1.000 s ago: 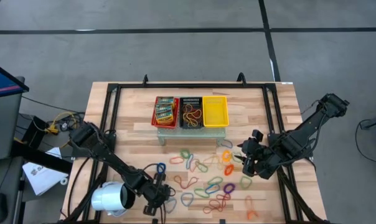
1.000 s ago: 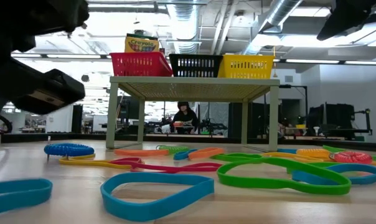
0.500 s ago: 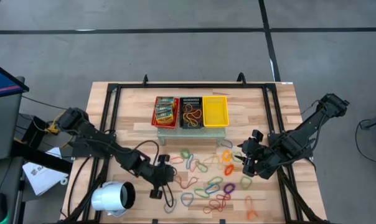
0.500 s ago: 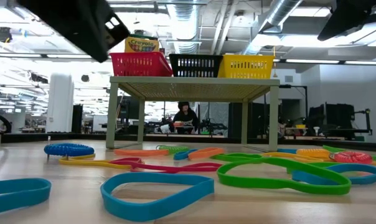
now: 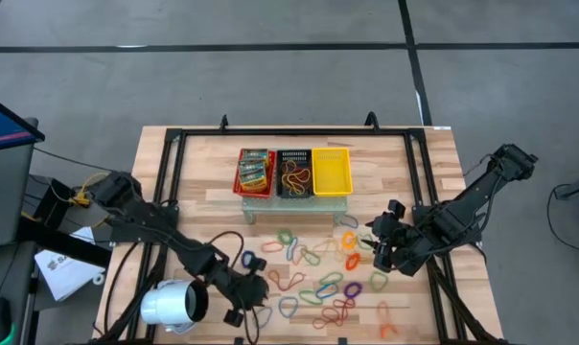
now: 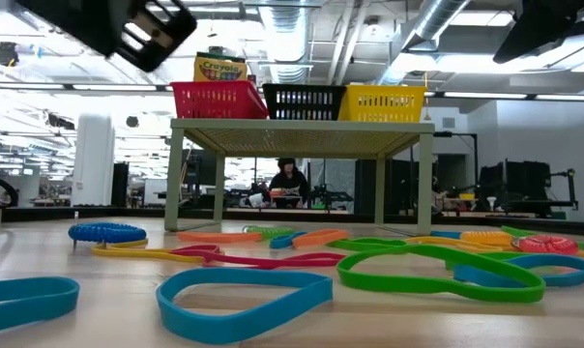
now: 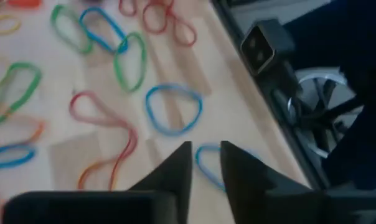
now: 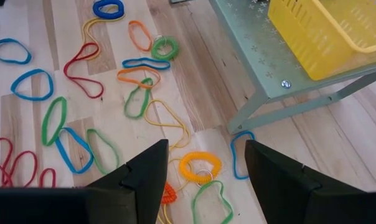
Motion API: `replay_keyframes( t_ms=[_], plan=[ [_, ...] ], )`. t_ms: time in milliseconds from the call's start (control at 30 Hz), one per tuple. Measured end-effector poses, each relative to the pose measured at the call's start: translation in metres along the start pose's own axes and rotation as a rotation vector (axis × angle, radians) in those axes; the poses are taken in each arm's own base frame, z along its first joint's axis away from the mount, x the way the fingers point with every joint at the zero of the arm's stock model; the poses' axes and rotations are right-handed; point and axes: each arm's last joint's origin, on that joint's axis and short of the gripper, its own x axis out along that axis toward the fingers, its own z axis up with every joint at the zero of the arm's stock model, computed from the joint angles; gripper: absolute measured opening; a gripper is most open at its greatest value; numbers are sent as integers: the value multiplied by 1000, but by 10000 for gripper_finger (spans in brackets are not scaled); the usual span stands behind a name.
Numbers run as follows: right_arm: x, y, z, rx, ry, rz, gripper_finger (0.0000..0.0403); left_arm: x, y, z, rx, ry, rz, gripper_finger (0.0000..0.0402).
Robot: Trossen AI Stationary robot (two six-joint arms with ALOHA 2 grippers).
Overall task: Pick & Place Office Desk Supplies
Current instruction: Put the blue rubber band into the black bin on the shelf
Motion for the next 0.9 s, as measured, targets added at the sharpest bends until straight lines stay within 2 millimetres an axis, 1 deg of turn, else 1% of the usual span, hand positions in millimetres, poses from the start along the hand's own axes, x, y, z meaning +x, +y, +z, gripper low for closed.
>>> replay_keyframes(
  t_ms=[167,267,367,433,500,600,733,833,900],
  plan=[
    [0,0,0,1,-1,1,209,25,-6,-11,26,25,-25,158],
    [0,0,0,1,-1,1,209,41,-7,-19,30,47,-22,194],
    [0,0,0,1,0,2,209,56,-10,-23,17,25,-38,217],
    [0,0,0,1,2,4,209,64,-12,-26,23,13,-50,226],
    [0,1,0,1,13,14,209,73,-13,-31,27,19,-50,231],
    [0,1,0,1,17,18,209,82,-12,-39,33,50,-29,231],
    [0,1,-1,1,29,27,209,86,-11,-41,34,58,-22,227],
    [0,1,-1,0,34,31,209,86,-10,-42,35,71,-11,208],
    [0,1,-1,-1,34,31,209,85,-10,-44,38,89,-2,180]
  ],
)
